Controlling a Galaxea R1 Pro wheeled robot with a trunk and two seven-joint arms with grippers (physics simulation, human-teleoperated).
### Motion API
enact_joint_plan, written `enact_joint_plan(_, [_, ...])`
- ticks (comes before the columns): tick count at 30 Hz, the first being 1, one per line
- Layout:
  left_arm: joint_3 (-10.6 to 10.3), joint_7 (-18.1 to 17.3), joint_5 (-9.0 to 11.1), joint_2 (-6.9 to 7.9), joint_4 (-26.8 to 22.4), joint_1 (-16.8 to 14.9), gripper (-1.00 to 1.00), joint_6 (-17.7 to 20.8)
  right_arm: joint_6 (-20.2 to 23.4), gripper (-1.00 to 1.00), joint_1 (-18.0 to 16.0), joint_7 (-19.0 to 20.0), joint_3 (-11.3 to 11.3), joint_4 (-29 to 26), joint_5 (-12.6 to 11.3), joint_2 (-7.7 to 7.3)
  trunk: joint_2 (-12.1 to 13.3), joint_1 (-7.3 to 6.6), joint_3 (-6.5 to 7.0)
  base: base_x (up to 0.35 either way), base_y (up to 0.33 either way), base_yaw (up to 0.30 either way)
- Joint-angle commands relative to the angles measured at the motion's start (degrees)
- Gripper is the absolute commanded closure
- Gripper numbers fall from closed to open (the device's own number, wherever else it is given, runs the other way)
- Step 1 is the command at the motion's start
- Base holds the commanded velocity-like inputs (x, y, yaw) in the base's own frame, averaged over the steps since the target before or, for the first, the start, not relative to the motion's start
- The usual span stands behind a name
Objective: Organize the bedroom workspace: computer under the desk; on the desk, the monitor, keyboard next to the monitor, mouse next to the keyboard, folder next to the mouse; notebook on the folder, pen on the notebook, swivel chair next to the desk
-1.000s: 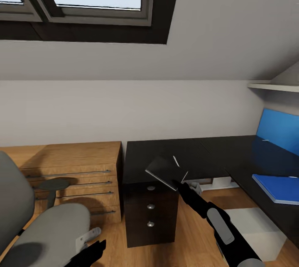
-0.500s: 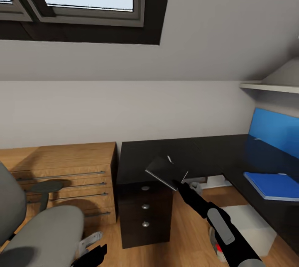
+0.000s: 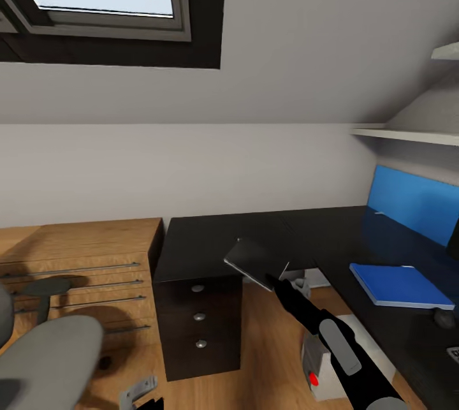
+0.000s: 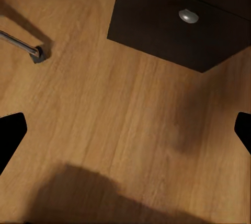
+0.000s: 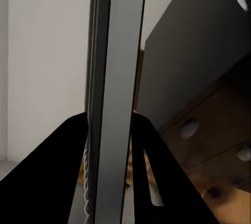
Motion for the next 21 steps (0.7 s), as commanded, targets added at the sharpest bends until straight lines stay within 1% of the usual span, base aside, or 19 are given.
enact_joint_plan(1, [-0.19,0.5,0.42,0.07,0.25,-0.04,-1.0,-0.31,0.16,1.0,-0.04,0.25,0.07,-0.02,-0.53,-0.14,-0.04,0.0,-0.07,0.0,-0.229,0.0])
enact_joint_plan(4, [-0.23,0.49,0.41,0.08,0.78,-0.04,-1.0,-0.7,0.11,1.0,-0.04,0.38,-0.01,-0.32,-0.51,-0.39,-0.04,0.0,-0.07,0.0,-0.213,0.0])
enact_joint_plan(8, [-0.45,0.49,0.37,0.03,1.23,-0.04,-1.0,-0.99,0.07,1.0,-0.06,0.05,-0.29,-2.15,-0.51,-0.94,-0.04,0.0,-0.07,0.0,-0.166,0.0])
enact_joint_plan(12, [-1.05,0.54,0.37,0.05,1.4,-0.04,-1.0,-1.12,0.06,1.0,-0.15,-1.7,-1.14,-3.34,-0.57,-1.49,-0.04,0.0,-0.07,0.0,-0.075,0.0])
enact_joint_plan(14, [-1.35,0.55,0.4,0.07,1.59,-0.04,-1.0,-1.2,0.09,1.0,-0.27,-4.92,-2.91,-3.73,-0.71,-1.95,-0.04,0.0,-0.07,0.0,-0.03,0.0])
enact_joint_plan(19, [-1.55,0.51,0.37,0.08,2.89,-0.04,-1.0,-1.56,0.14,1.0,-0.85,-11.91,-7.13,-3.97,-0.93,-2.31,-0.04,0.0,-0.07,0.0,-0.014,0.0])
enact_joint_plan(20, [-1.59,0.5,0.36,0.08,3.62,-0.04,-1.0,-2.08,0.14,1.0,-1.39,-14.62,-8.76,-4.02,-0.96,-2.41,-0.04,0.0,-0.07,0.0,-0.006,0.0])
enact_joint_plan(21, [-1.61,0.5,0.36,0.08,3.96,-0.04,-1.0,-2.41,0.14,1.0,-1.7,-15.94,-9.58,-4.03,-0.99,-2.47,-0.04,0.0,-0.07,0.0,-0.004,0.0])
